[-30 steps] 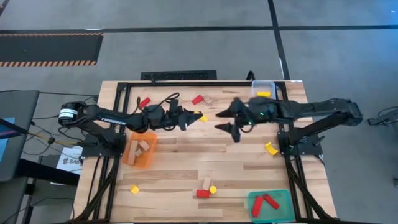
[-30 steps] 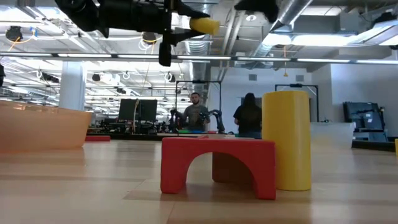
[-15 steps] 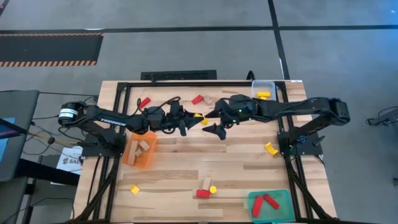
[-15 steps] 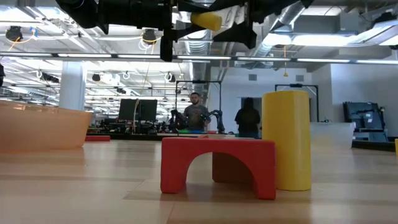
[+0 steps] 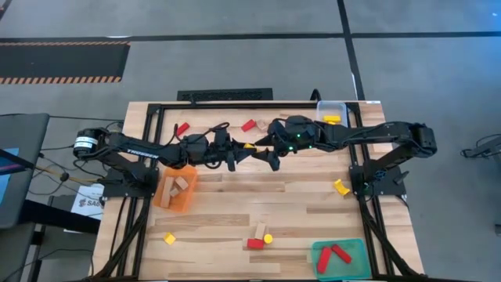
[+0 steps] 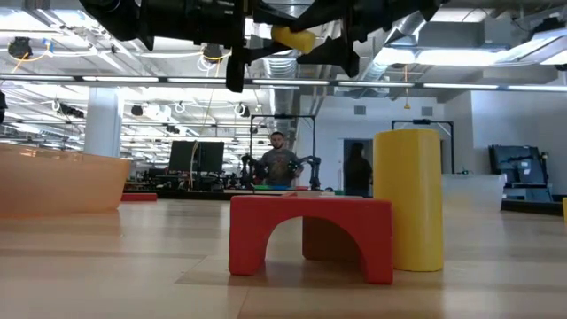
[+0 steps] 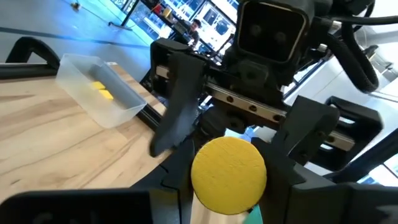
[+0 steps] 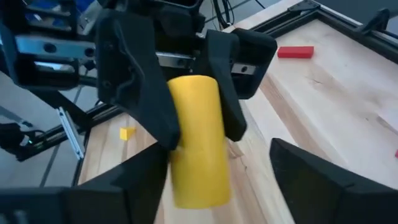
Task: Sort & place blocks by color
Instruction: Put the yellow block into the transparent bin
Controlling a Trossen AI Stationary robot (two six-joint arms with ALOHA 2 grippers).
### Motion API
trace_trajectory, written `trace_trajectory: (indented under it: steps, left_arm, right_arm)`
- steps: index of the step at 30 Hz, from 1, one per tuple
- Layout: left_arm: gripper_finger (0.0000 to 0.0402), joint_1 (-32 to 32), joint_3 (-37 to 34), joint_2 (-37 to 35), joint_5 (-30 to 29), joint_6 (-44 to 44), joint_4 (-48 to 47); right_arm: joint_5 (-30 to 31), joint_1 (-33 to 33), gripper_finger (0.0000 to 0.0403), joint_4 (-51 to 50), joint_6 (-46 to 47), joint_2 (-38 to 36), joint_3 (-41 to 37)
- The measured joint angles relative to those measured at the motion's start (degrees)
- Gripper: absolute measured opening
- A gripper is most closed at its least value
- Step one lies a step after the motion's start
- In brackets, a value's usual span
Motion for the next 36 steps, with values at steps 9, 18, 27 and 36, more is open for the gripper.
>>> trace_trajectory:
  steps: [9,18,27,36]
  left_arm:
    - [0.0097,0.0,-0.02,0.02,-0.87,-0.17,-0.04]
    - [0.0097,0.2,-0.04,0.02,-0.87,0.09,0.18]
    - [0.0097,0.46,-0.02,0.02,-1.46,1.09,0.33]
    - [0.0097,0.52,-0.02,0.0,-1.42,1.1,0.66]
  right_arm:
    - [-2.81,-0.37,0.0147,0.24,0.77,-0.02,0.02]
    - [-3.08,0.53,0.0138,0.76,0.23,-0.04,0.02]
    - [-4.0,0.54,0.034,1.45,-0.41,-0.02,0.02]
    - [-4.06,-0.34,0.0378,4.81,-1.11,0.11,0.0]
